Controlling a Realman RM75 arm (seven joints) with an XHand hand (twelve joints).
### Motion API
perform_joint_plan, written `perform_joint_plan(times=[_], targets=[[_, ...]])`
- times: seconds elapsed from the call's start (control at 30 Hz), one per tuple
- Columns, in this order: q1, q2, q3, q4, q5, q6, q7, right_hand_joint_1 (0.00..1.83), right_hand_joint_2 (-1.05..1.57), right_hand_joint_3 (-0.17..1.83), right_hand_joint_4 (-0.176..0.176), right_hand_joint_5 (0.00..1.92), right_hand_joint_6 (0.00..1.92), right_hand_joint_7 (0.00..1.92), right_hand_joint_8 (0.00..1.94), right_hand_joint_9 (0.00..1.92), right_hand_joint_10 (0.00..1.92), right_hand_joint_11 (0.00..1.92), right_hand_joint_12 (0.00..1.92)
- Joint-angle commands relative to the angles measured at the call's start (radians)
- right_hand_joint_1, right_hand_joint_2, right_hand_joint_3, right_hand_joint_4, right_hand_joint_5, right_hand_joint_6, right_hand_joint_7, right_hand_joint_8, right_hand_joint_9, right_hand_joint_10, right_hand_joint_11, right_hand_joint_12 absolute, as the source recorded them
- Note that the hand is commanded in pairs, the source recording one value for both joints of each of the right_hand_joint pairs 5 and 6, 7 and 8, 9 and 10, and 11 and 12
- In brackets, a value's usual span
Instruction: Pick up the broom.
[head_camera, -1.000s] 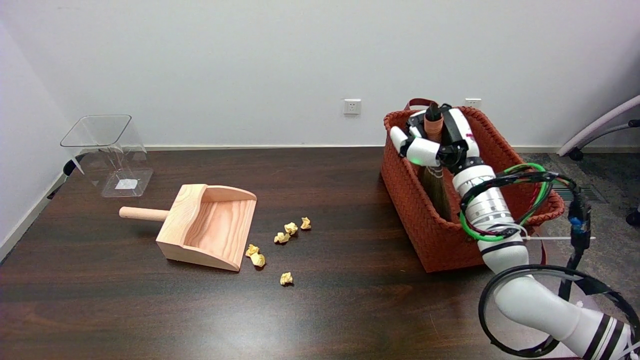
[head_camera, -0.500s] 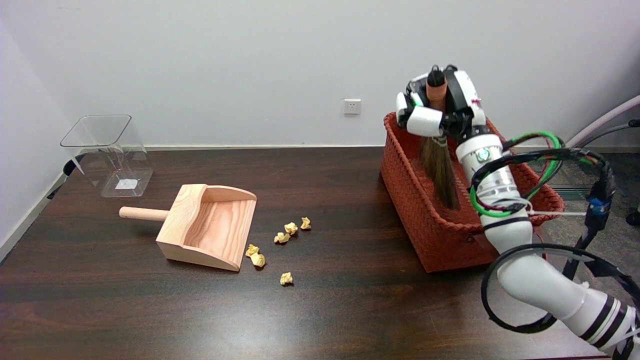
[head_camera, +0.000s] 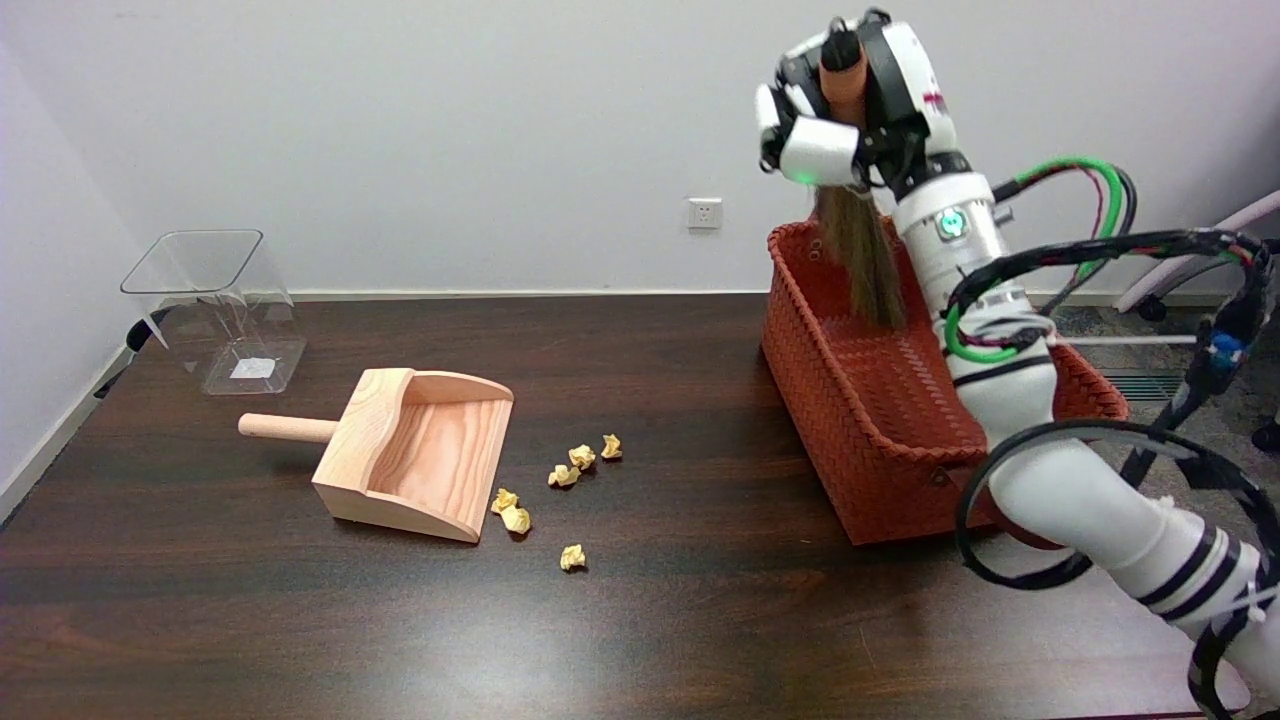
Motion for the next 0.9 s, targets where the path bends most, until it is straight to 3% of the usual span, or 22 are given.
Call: perform_joint_plan(times=[0.03,0.6,0.9], targets=[[0.258,-0.014,-0.16,-0.025,-0.001,-0.051,-0.058,1.27,0.74,1.17,0.0,1.92,1.92,1.92,1.92,1.92,1.92,1.92,1.92],[0.194,-0.157,-0.27,0.043,0.009,0.011,-0.057,1.27,0.75,1.17,0.0,1.92,1.92,1.92,1.92,1.92,1.92,1.92,1.92],[0.15,-0.175,-0.322,0.121,0.127,0.084,-0.05,1.28,0.8,1.16,0.0,1.92,1.92,1.92,1.92,1.92,1.92,1.92,1.92]])
